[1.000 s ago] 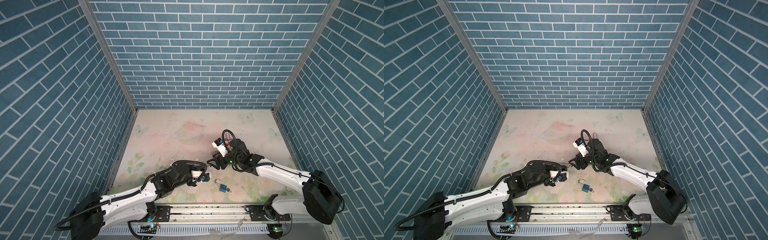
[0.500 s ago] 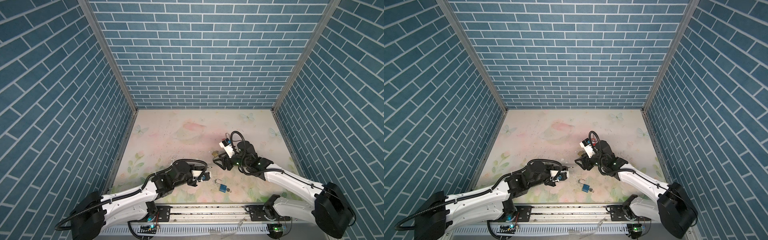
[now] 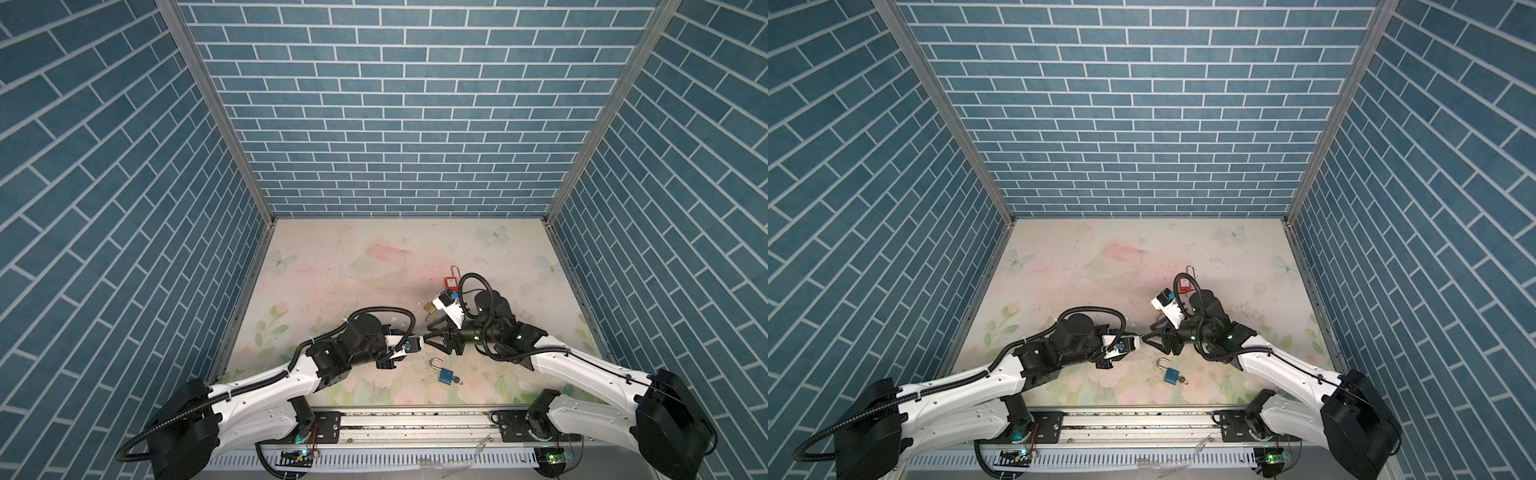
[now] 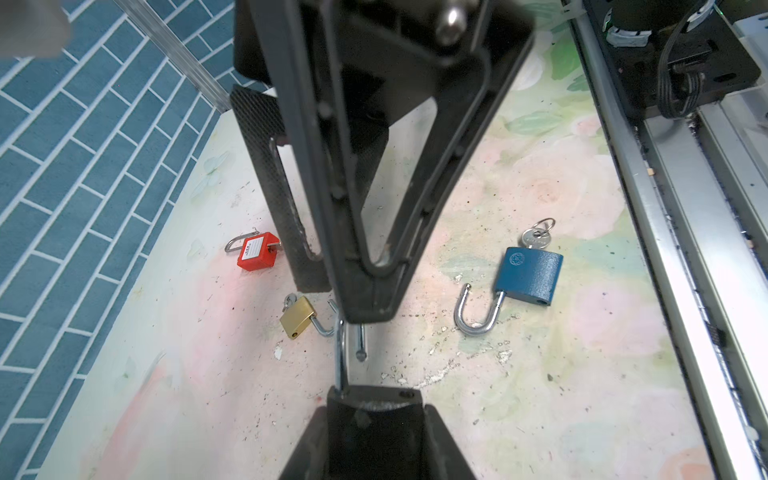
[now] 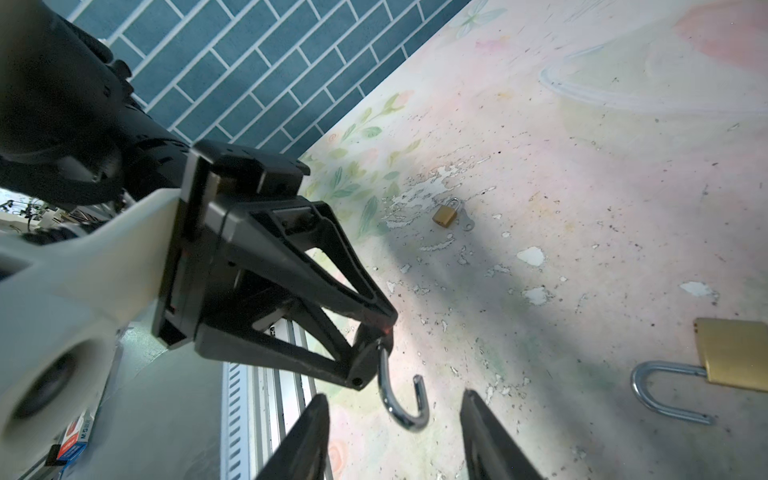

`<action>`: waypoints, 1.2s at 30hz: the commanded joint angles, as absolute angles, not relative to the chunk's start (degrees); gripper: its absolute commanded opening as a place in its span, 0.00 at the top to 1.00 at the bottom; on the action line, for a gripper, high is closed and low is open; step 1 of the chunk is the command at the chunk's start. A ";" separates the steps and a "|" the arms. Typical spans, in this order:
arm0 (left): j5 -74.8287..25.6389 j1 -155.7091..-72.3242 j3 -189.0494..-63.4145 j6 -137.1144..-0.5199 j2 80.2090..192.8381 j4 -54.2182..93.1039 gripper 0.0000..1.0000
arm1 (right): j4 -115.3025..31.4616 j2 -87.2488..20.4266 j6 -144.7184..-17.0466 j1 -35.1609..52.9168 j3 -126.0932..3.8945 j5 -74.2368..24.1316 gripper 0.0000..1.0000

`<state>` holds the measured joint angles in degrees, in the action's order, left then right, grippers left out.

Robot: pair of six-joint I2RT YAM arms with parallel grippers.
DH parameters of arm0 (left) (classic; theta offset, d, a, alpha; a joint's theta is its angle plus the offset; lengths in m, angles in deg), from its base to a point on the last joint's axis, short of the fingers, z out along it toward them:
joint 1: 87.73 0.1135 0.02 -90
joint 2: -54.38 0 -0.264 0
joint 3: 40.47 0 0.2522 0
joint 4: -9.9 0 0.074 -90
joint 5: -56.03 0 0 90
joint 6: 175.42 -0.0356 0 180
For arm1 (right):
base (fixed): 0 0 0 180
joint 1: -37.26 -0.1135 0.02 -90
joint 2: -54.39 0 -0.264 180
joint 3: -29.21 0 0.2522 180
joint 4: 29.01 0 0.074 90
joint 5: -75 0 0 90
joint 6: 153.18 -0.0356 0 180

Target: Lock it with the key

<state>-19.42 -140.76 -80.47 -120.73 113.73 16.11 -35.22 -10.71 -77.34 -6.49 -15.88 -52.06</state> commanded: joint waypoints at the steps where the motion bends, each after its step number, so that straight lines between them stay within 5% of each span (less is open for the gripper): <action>1: -17.74 -140.27 -82.15 -120.58 113.95 15.00 1.00 | -32.86 -11.76 -76.54 -6.68 -16.52 -54.02 0.55; 8: -17.71 -140.06 -81.81 -120.31 113.84 14.39 1.00 | -32.48 -12.59 -76.71 -6.68 -16.91 -53.97 0.72; 24: -19.31 -139.69 -81.34 -119.88 113.54 12.25 1.00 | -31.16 -13.60 -79.24 -6.77 -17.17 -54.58 0.91; 36: -36.13 -140.69 -80.54 -121.09 115.11 6.72 1.00 | -36.92 -20.49 -84.11 -6.60 -23.79 -54.29 1.00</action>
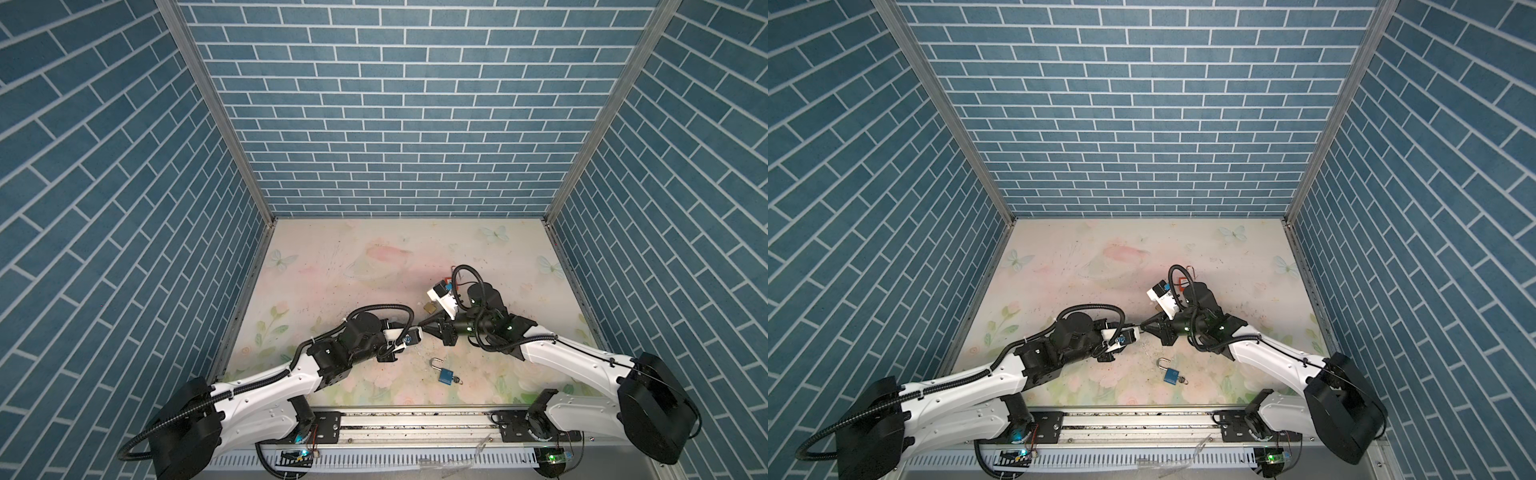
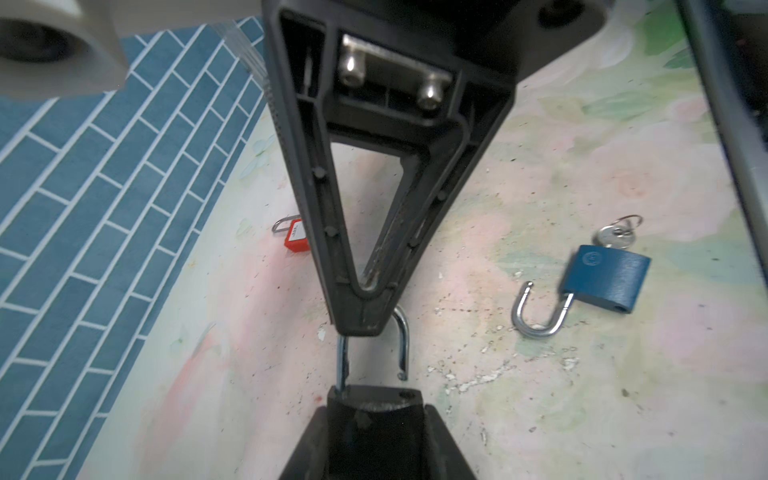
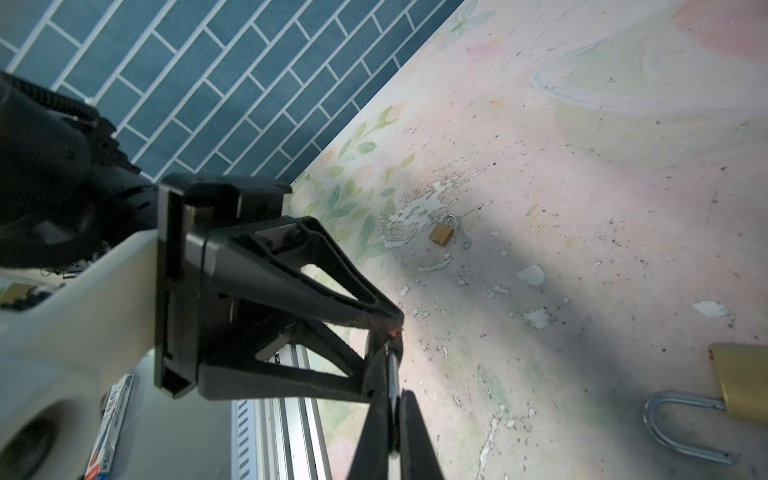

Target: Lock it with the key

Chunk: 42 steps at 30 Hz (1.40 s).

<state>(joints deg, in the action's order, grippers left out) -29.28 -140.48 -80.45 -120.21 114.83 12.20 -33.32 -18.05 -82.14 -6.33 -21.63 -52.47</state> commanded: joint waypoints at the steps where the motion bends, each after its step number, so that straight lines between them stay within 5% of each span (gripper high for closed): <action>1: -37.25 -140.85 -80.51 -121.02 115.12 6.07 1.00 | -36.91 -21.66 -84.59 -6.59 -24.43 -55.29 1.00; 27: -45.13 -143.85 -83.19 -114.68 115.90 -5.66 1.00 | -28.82 -28.59 -89.92 -6.69 -24.51 -61.90 1.00; 42: -40.02 -143.93 -86.92 -112.82 117.12 -13.06 1.00 | -25.38 -31.00 -89.76 -6.77 -20.78 -62.60 1.00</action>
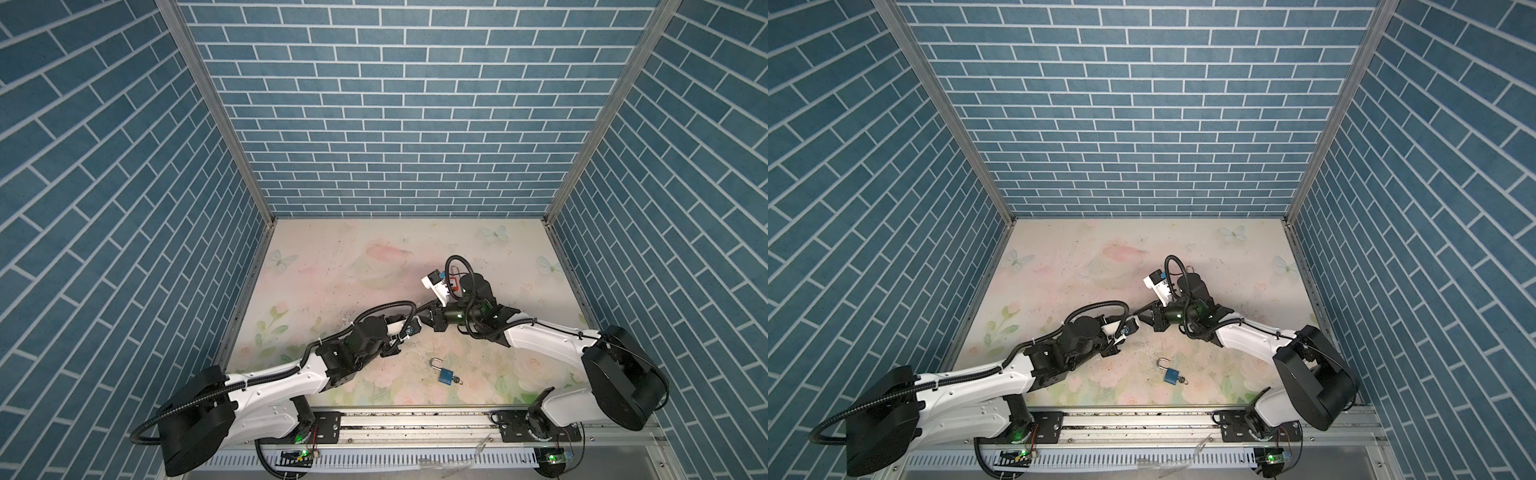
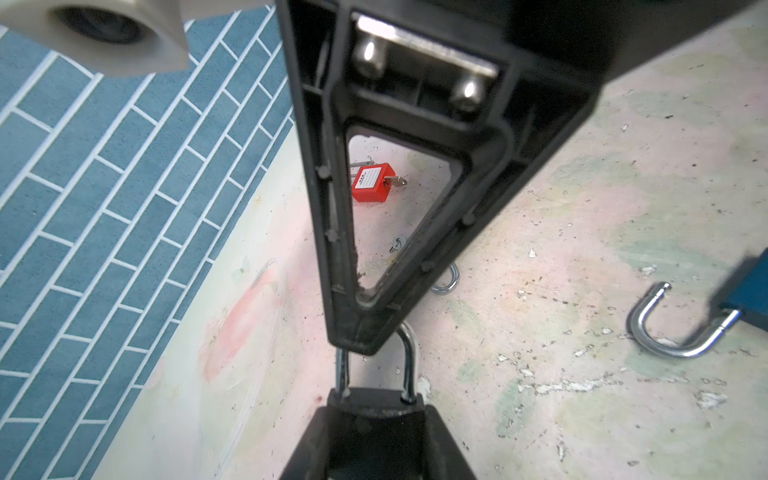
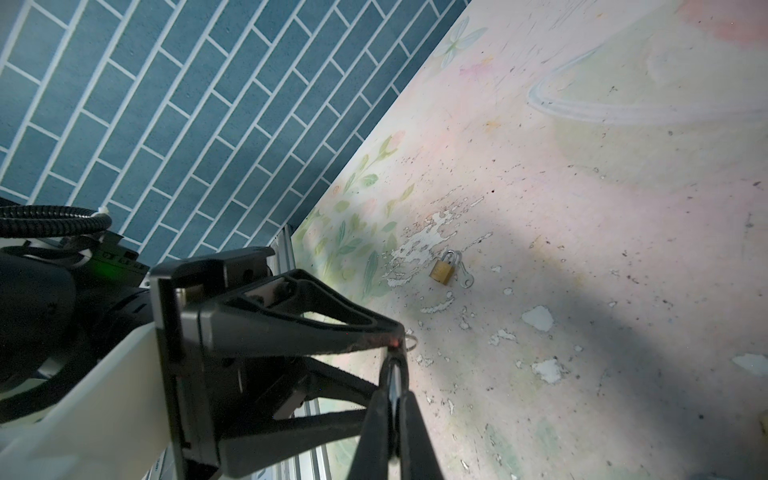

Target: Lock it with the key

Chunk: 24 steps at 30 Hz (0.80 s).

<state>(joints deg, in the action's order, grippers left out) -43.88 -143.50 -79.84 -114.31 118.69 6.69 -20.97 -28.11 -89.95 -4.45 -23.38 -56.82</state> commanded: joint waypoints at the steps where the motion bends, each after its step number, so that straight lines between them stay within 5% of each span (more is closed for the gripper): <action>1: -39.58 -143.93 -87.10 -112.89 117.13 -13.44 1.00 | -25.22 -31.44 -89.69 -6.77 -20.77 -62.78 1.00; 24: -37.59 -142.97 -89.99 -110.71 118.14 -21.39 1.00 | -20.06 -37.58 -91.41 -7.74 -19.32 -65.58 1.00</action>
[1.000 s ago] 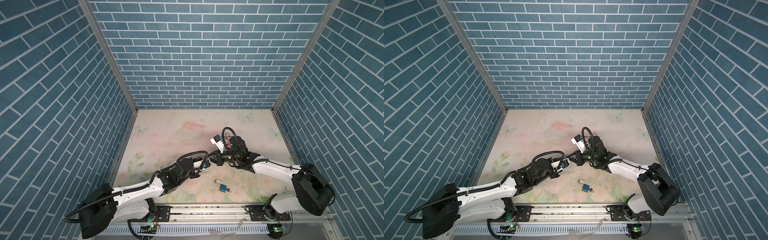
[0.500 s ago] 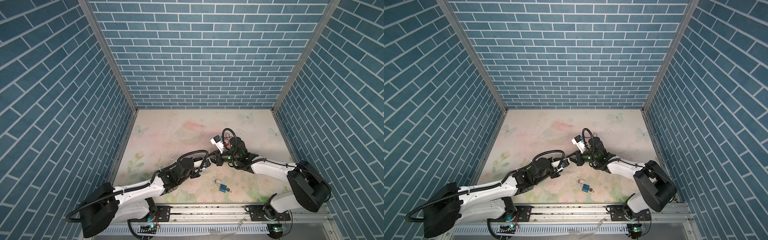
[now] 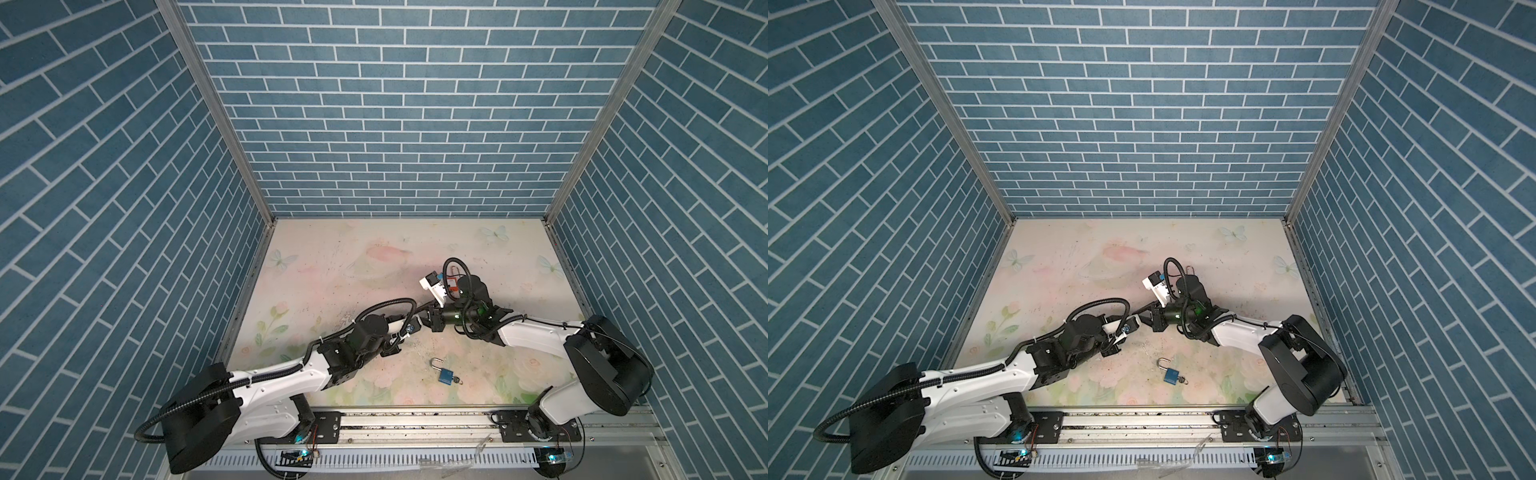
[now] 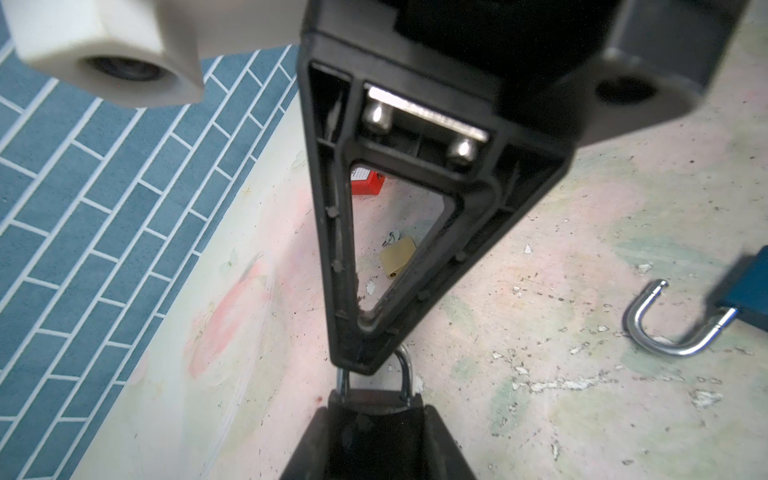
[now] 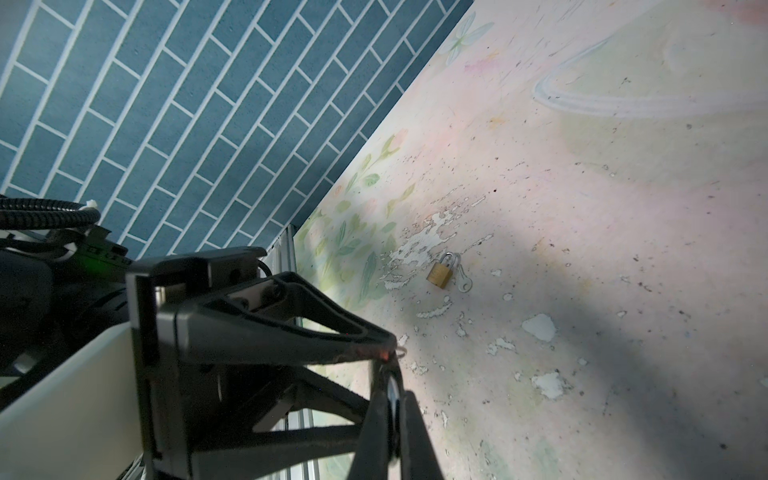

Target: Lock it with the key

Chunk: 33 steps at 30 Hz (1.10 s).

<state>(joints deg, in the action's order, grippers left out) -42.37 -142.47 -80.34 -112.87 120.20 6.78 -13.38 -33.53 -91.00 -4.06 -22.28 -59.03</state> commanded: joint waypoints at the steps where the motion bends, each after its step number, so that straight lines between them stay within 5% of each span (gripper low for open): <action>1: -37.57 -142.89 -90.09 -110.49 118.24 -21.77 1.00 | -19.79 -37.84 -91.48 -7.82 -19.27 -65.67 1.00; 12: -41.52 -142.14 -85.74 -103.09 117.13 -15.07 1.00 | -31.56 -26.63 -85.25 -0.98 -21.81 -60.63 0.99; 18: -42.10 -142.22 -79.26 -94.26 113.59 -7.54 1.00 | -33.24 -14.46 -81.41 3.64 -24.55 -55.06 0.59; 21: -41.80 -142.22 -78.06 -89.93 112.08 -4.98 0.97 | -25.58 -10.69 -82.72 3.64 -22.25 -55.44 0.48; 27: -45.54 -142.02 -77.13 -75.38 110.48 -7.89 0.97 | -8.91 -7.47 -85.02 2.64 -12.75 -53.30 0.46; 33: -49.51 -139.61 -78.73 -40.54 112.56 -8.04 0.97 | -4.15 -6.12 -73.34 -7.57 -5.86 -35.15 0.46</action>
